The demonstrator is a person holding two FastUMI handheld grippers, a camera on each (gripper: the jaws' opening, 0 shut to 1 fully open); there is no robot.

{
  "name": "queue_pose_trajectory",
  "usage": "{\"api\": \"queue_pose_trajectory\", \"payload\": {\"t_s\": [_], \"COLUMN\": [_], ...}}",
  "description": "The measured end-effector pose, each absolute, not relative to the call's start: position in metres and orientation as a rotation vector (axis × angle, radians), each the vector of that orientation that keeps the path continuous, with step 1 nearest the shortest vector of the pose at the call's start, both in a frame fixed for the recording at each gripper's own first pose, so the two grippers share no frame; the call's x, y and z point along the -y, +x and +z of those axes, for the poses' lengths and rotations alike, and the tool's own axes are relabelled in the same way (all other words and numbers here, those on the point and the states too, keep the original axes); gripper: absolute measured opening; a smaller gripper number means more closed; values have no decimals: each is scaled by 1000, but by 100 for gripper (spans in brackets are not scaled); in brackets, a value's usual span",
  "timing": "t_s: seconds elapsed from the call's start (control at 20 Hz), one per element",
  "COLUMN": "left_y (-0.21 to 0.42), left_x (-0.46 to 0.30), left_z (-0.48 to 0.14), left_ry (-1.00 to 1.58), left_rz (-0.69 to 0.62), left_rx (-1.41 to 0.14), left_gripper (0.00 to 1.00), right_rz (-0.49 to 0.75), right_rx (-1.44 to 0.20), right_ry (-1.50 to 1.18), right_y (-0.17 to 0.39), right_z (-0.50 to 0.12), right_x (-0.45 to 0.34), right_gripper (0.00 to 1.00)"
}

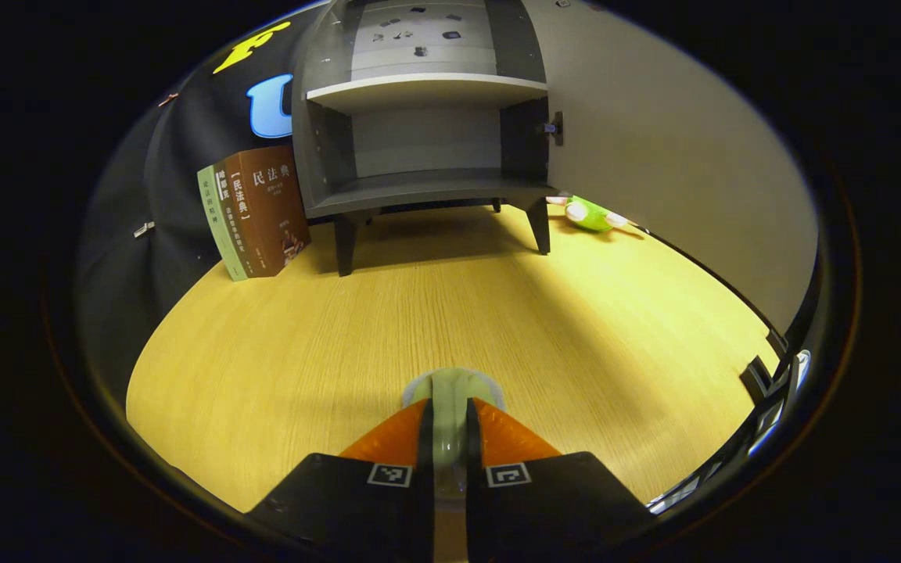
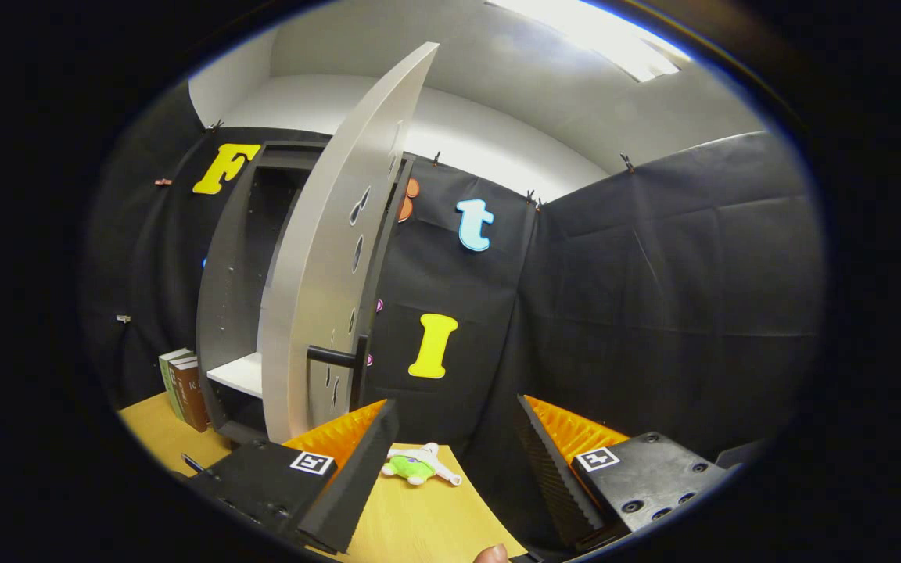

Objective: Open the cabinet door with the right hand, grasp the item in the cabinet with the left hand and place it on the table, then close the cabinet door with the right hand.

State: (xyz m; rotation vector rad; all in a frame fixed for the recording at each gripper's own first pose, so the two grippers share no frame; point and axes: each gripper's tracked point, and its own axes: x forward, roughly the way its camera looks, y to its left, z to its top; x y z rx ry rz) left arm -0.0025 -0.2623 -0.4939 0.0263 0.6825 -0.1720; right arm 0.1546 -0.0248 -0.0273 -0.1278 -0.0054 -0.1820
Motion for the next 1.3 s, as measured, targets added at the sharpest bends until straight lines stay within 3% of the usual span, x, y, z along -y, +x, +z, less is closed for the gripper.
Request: {"api": "queue_pose_trajectory", "payload": {"t_s": [0.1,0.25,0.35,0.45,0.8,1.3], "left_y": [-5,-2,-1,1,14,37], "left_x": [262,268,269,267,236,136], "left_z": [-490,-480,-467,-443,-304,-128], "left_ry": [52,75,63,45,6,-33], "left_rz": [-174,-198,-203,-199,-221,-89], "left_rx": [-674,-640,-621,-585,-390,-226], "left_gripper": [27,75,93,97,97,96], "right_rz": [-183,-182,-181,-180,-180,-191], "right_rx": [0,5,5,5,18,0], "right_ry": [-123,-128,-125,-120,-116,-78], "right_y": [154,152,152,152,153,158], "right_z": [-28,-27,-27,-28,-23,-21], "right_x": [26,27,27,27,31,45], "right_gripper": [95,97,97,97,95,98]}}
